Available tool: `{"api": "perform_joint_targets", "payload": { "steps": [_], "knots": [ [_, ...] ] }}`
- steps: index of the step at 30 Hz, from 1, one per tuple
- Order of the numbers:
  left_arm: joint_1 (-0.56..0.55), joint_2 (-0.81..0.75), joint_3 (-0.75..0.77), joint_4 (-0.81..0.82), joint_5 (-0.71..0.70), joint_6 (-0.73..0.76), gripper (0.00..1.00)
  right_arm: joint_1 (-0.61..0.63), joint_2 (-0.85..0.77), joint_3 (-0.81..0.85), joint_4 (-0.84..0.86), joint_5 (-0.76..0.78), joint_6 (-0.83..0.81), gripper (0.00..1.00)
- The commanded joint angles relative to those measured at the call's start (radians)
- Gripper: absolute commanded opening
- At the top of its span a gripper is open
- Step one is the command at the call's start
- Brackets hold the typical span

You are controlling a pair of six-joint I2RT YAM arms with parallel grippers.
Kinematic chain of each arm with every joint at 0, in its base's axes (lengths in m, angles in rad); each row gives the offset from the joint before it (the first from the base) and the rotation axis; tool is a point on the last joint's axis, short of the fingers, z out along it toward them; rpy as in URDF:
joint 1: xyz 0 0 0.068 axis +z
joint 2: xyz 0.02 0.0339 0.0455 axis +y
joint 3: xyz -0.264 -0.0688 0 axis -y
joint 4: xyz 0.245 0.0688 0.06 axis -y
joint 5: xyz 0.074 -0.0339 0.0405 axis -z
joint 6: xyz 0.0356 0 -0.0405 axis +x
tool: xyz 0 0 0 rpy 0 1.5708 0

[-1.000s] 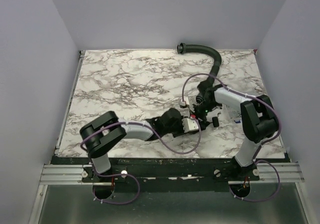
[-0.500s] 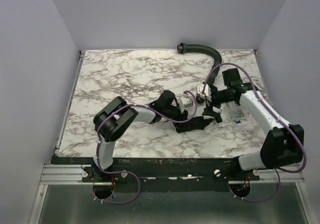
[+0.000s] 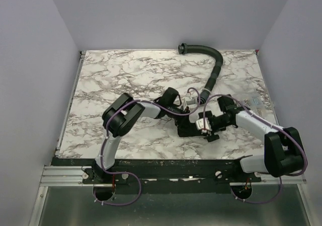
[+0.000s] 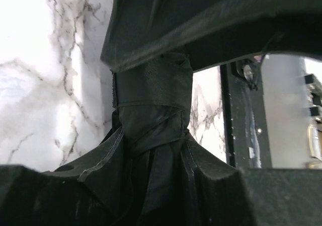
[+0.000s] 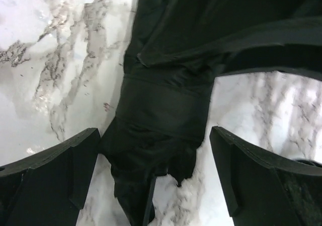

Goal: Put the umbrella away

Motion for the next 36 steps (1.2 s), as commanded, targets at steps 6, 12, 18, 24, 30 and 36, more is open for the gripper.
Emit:
{"api": "perform_joint_targets", "payload": {
  "steps": [6, 12, 18, 24, 30, 36],
  "knots": [
    [0.0, 0.12, -0.117, -0.344, -0.196, -0.086, 0.3, 0.138, 0.077, -0.131, 0.197, 0.194, 0.113, 0.42],
    [0.007, -0.132, -0.195, -0.121, -0.345, -0.146, 0.63, 0.15, 0.088, -0.102, 0.094, 0.206, 0.169, 0.18],
    [0.009, -0.49, -0.365, 0.096, -0.654, -0.075, 0.98, 0.161, 0.168, -0.003, -0.061, 0.181, 0.242, 0.13],
    [0.07, -0.769, -0.666, 0.477, -0.701, -0.07, 0.98, 0.163, 0.299, 0.132, -0.19, 0.125, 0.341, 0.13],
    [0.036, -0.878, -0.865, 0.636, -0.505, 0.108, 0.98, 0.163, 0.473, 0.25, -0.27, 0.123, 0.427, 0.13],
    [-0.214, -0.924, -0.835, 0.428, -0.764, 0.445, 0.97, 0.163, 0.503, 0.261, -0.231, 0.138, 0.469, 0.13]
  ]
}}
